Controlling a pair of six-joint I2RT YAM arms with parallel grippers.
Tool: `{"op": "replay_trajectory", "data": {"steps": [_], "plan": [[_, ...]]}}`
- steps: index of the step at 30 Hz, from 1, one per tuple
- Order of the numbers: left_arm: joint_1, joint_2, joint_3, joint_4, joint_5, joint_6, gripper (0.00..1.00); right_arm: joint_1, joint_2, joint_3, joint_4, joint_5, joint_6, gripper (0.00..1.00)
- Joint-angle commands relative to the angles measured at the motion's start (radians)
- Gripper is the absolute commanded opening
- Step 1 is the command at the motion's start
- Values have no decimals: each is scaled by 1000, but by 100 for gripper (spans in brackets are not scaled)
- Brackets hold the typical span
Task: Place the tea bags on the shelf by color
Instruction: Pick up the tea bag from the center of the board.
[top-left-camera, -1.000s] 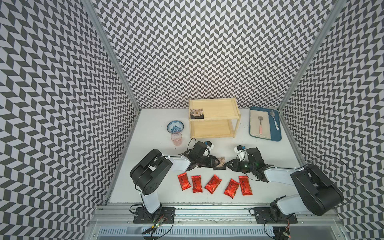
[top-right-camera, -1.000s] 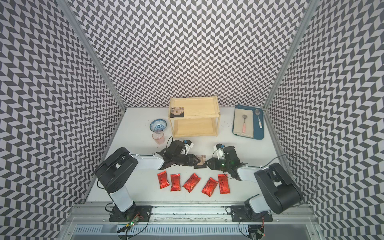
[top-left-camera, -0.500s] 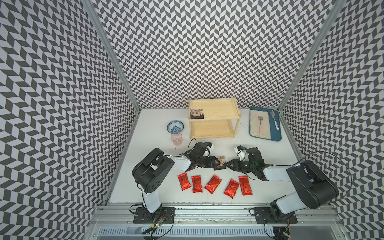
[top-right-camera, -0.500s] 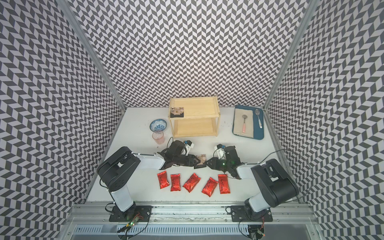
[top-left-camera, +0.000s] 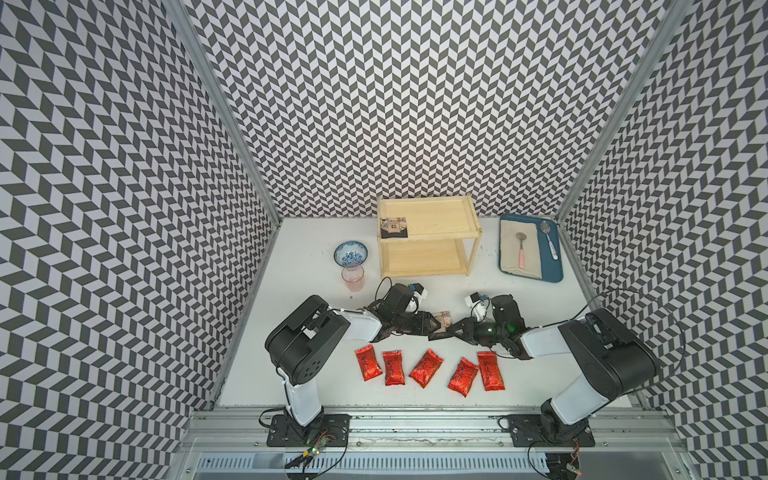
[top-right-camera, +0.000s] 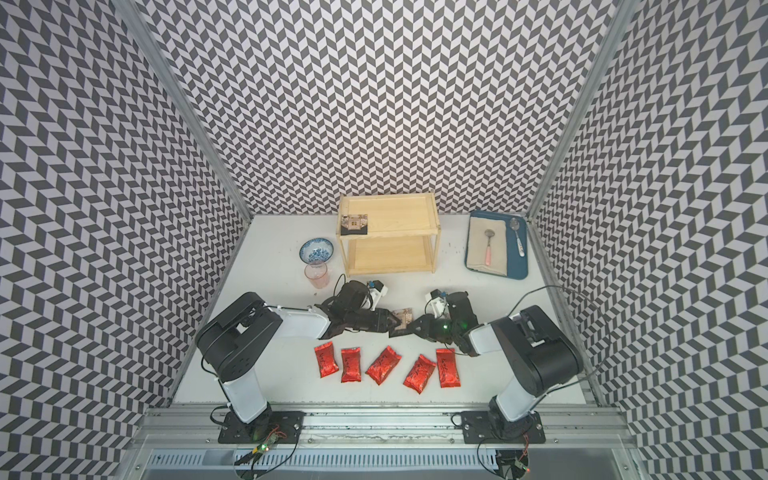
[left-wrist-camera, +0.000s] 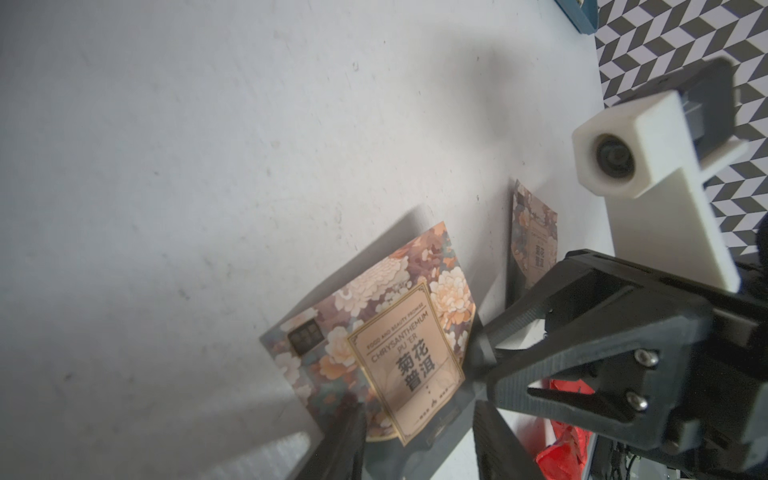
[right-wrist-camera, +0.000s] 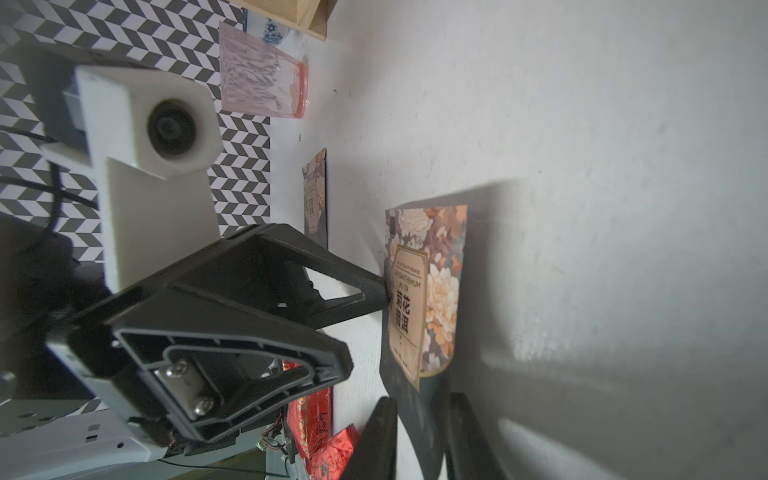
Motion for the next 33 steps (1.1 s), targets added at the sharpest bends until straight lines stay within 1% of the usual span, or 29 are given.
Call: {"op": "replay_trajectory", "data": {"steps": [1, 3, 6, 10, 14, 17, 23, 26, 29, 33], "plan": [[7, 2, -15, 7, 5, 0, 47, -9, 11, 31, 73, -24, 19, 19], [8, -1, -15, 6, 2, 0, 47, -10, 10, 36, 71, -23, 18, 15], [9, -9, -18, 4, -1, 1, 47, -13, 7, 39, 58, -16, 13, 6], [14, -34, -27, 0, -12, 3, 47, -16, -7, 35, 36, -2, 2, 0], [30, -120, -37, -44, -56, 9, 48, -16, -60, 36, -3, 11, -13, 0], [63, -219, -52, -85, -84, 1, 49, -19, -144, 44, -71, 23, -28, 0], [150, -453, -68, -221, -149, -1, 51, -19, -347, 78, -217, 71, -69, 0], [205, -556, -65, -280, -173, 11, 55, -20, -426, 127, -269, 73, -64, 0], [252, -605, -58, -315, -174, 24, 58, -19, -460, 204, -312, 84, -60, 0], [274, -593, -46, -326, -154, 32, 58, -19, -426, 344, -313, 78, -57, 0]]}}
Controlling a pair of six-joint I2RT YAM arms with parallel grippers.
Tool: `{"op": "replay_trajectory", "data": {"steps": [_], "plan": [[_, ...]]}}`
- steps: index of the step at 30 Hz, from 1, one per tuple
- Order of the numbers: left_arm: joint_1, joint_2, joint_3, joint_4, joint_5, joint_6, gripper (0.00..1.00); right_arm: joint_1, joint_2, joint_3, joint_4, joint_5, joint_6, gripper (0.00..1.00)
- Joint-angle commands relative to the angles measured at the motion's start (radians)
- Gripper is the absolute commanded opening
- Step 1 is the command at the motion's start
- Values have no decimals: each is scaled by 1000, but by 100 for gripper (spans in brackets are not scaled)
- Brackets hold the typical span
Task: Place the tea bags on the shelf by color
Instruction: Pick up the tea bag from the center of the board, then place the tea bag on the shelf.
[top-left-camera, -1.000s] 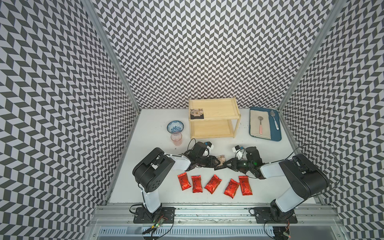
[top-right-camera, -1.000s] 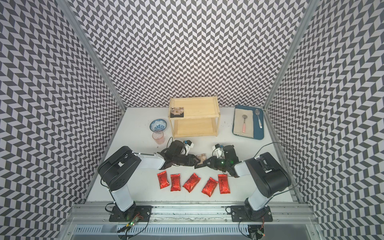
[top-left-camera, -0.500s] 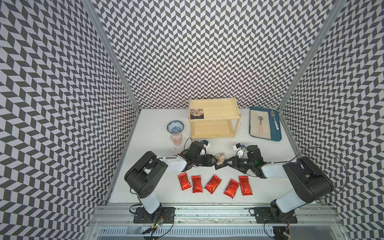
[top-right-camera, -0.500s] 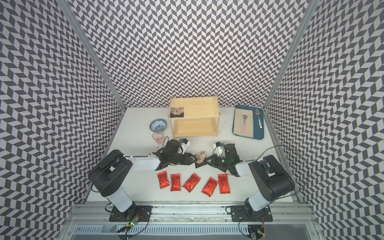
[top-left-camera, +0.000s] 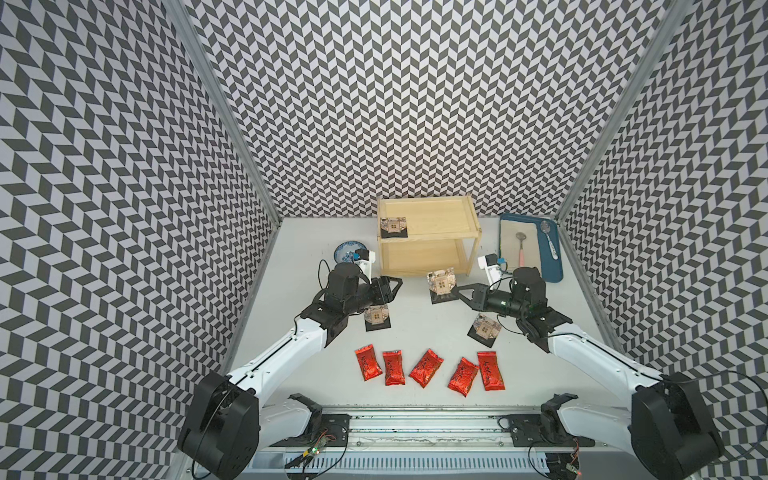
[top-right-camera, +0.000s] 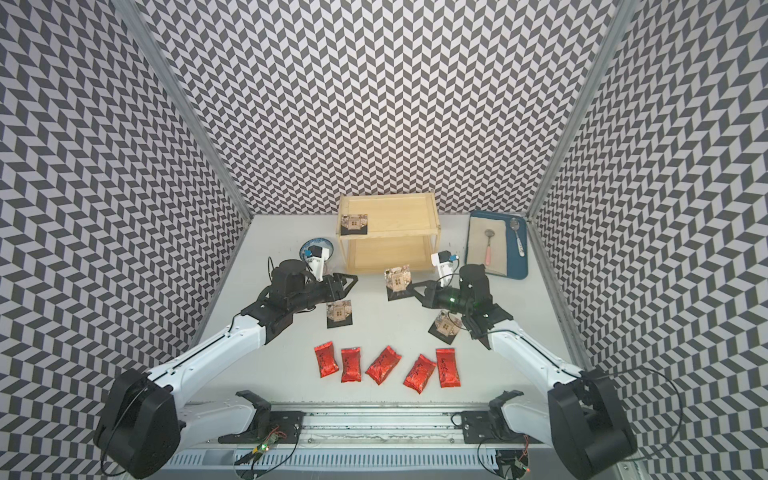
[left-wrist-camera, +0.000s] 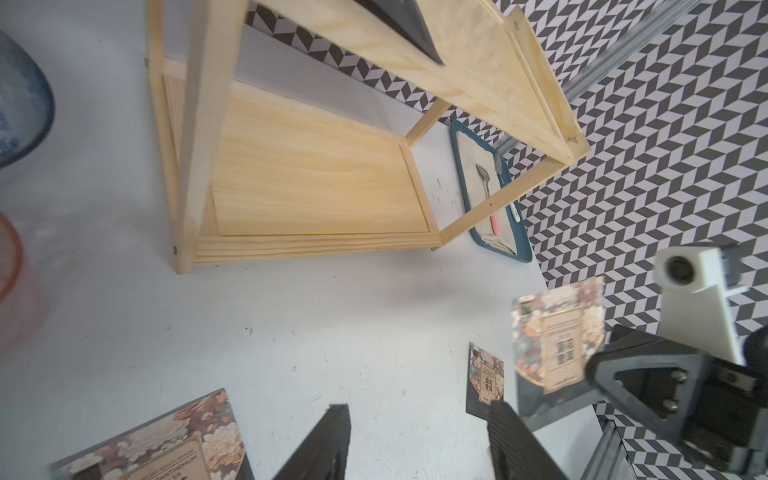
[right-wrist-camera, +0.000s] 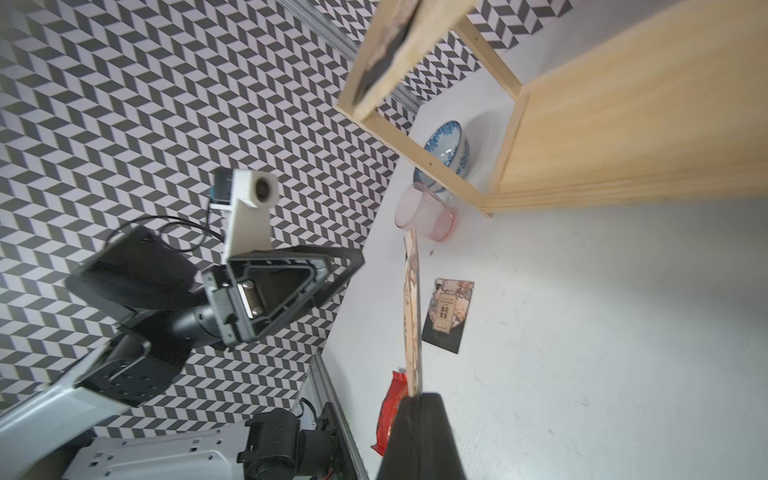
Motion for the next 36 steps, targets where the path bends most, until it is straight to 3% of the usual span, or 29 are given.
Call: {"op": "replay_trajectory", "data": {"steps": [1, 7, 15, 36], "plan": [[6, 20, 12, -56, 10, 20, 58, -6, 30, 122, -3, 15, -19, 0], [8, 75, 49, -55, 29, 27, 58, -7, 237, 399, -13, 41, -56, 0], [21, 123, 70, -61, 27, 52, 59, -14, 492, 631, 18, 17, -14, 0], [38, 153, 62, -56, 67, 57, 59, -28, 643, 772, -21, 8, -3, 0]]}}
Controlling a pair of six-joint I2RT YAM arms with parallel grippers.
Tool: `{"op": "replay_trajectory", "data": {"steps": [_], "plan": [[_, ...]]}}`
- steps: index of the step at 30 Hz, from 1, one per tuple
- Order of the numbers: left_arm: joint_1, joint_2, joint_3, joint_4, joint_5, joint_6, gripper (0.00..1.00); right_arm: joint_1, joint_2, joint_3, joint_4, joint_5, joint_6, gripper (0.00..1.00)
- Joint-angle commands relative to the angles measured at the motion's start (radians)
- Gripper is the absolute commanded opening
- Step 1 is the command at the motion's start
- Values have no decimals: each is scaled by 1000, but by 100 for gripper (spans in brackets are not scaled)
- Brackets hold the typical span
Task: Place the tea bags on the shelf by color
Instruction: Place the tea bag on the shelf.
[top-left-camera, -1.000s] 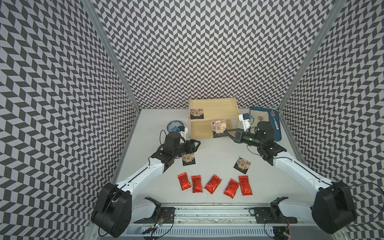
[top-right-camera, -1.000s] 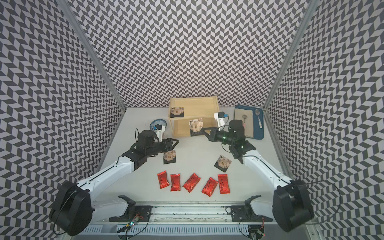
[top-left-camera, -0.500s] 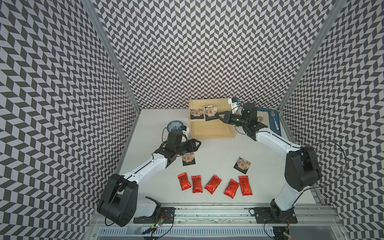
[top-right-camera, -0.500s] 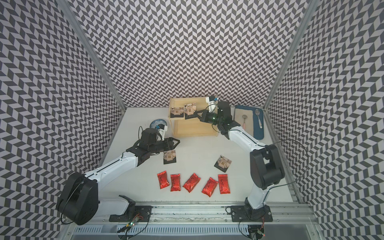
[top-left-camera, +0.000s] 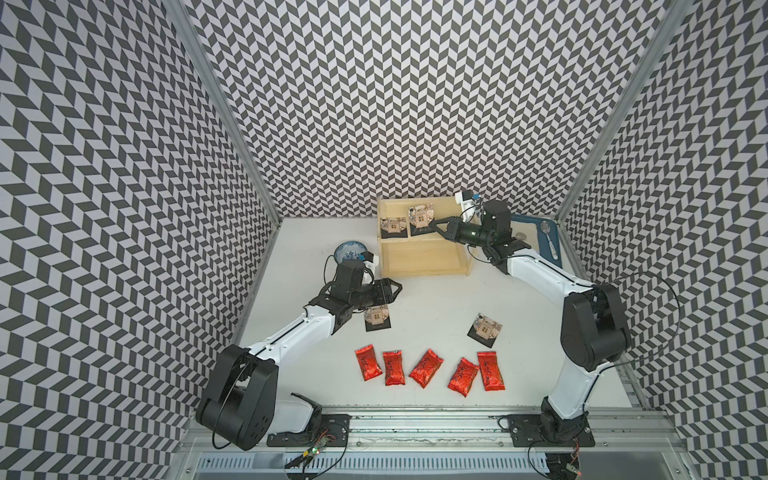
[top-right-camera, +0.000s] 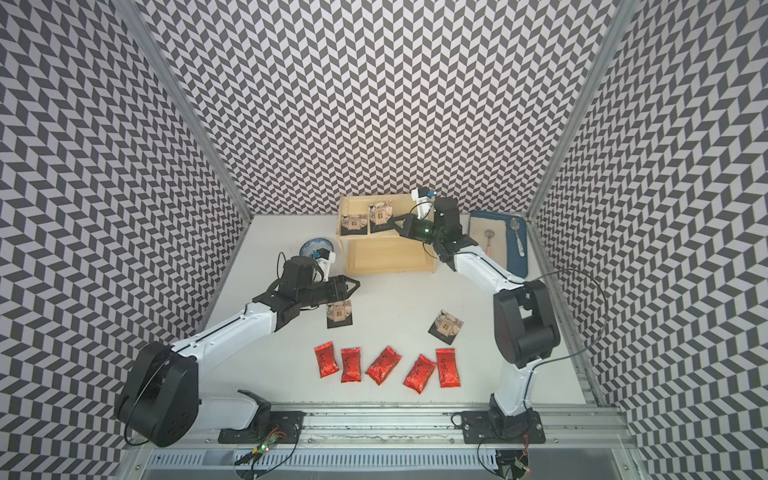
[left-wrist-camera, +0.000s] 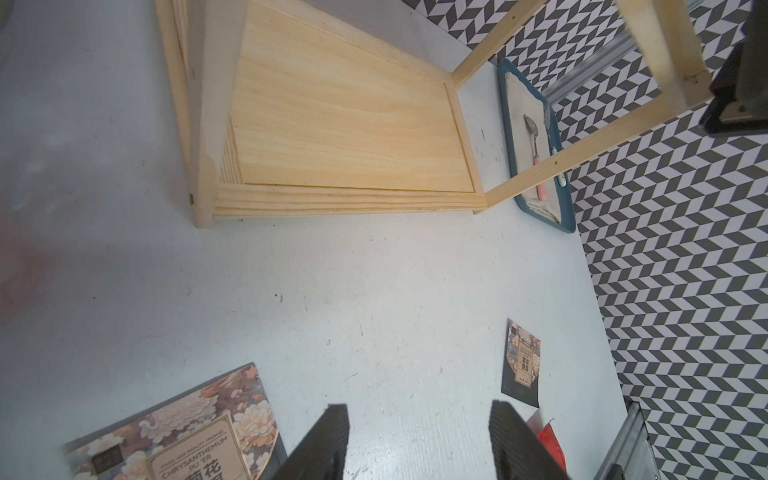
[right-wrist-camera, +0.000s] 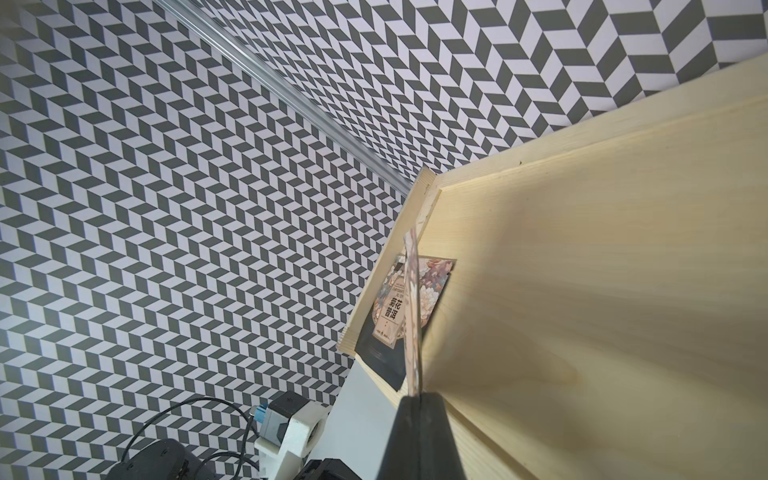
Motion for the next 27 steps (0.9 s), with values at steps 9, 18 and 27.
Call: {"op": "replay_trajectory", "data": {"steps": [9, 18, 27], "plan": [[10, 8, 11, 8, 25, 9, 59, -4, 45, 68, -31, 7, -23, 8], [16, 7, 10, 15, 39, 4, 59, -4, 79, 117, -85, 1, -52, 17], [20, 2, 9, 22, 51, 1, 59, -8, 87, 154, -144, 24, -95, 25]]}}
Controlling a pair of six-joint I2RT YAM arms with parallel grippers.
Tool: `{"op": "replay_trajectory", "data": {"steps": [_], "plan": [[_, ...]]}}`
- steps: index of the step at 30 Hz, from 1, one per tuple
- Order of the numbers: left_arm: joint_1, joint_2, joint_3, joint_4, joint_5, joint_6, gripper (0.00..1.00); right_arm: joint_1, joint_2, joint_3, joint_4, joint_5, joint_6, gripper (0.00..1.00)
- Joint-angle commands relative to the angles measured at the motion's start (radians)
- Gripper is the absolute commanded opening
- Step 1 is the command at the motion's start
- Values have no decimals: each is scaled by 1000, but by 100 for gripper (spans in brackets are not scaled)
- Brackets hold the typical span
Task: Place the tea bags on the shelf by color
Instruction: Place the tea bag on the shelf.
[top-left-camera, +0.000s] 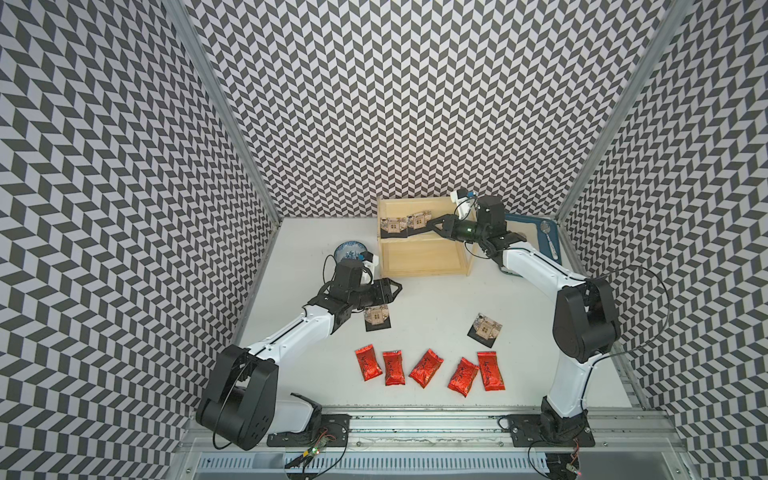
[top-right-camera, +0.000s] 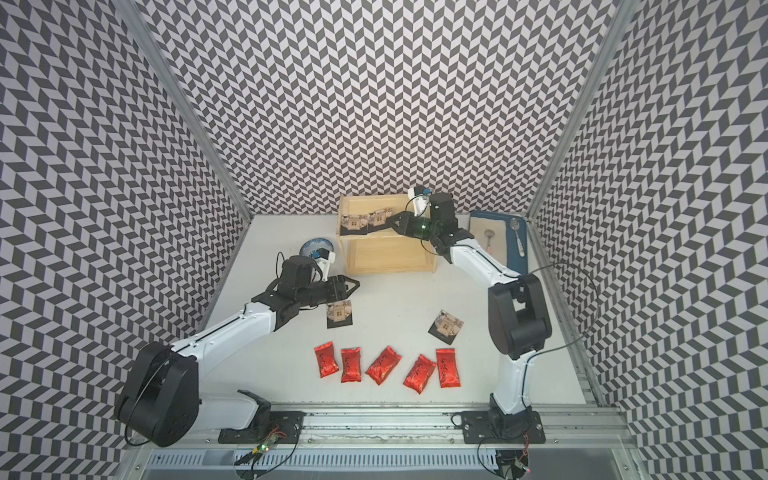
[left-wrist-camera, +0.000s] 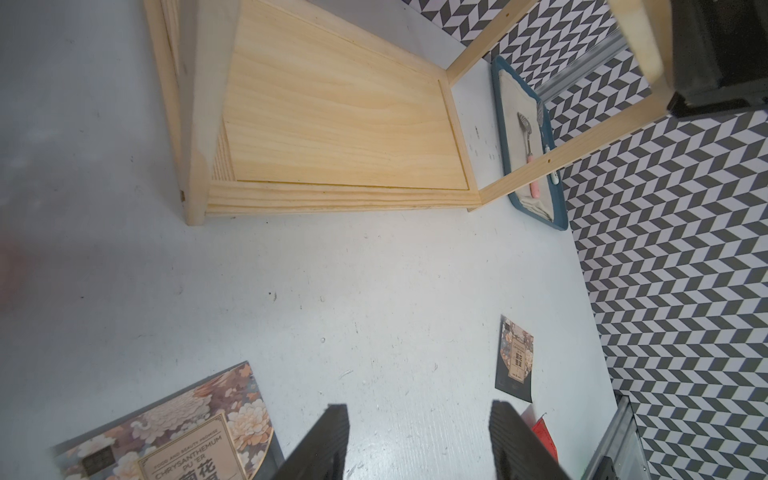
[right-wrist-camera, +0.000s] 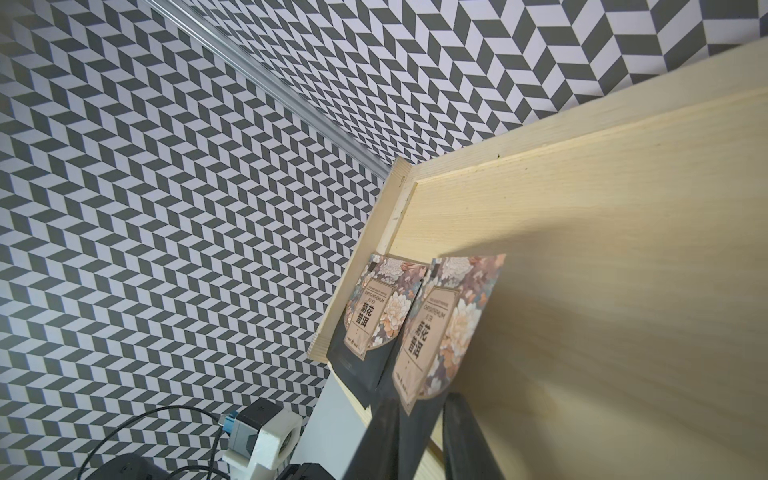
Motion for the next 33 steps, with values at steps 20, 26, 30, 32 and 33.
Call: {"op": "replay_trajectory", "data": {"steps": [20, 26, 30, 32, 33], "plan": [[11, -9, 6, 30, 24, -2, 59, -10, 25, 61, -37, 47, -61, 34], [11, -19, -3, 36, 17, -6, 59, -11, 1, 66, -48, 80, -80, 38], [10, -11, 9, 33, 20, -9, 62, -10, -16, 78, -44, 76, -79, 41], [11, -13, 12, 32, 21, -9, 63, -11, -29, 86, -51, 87, -83, 42], [12, -17, 12, 31, 19, -9, 65, -11, -40, 85, -50, 93, -84, 43]]}}
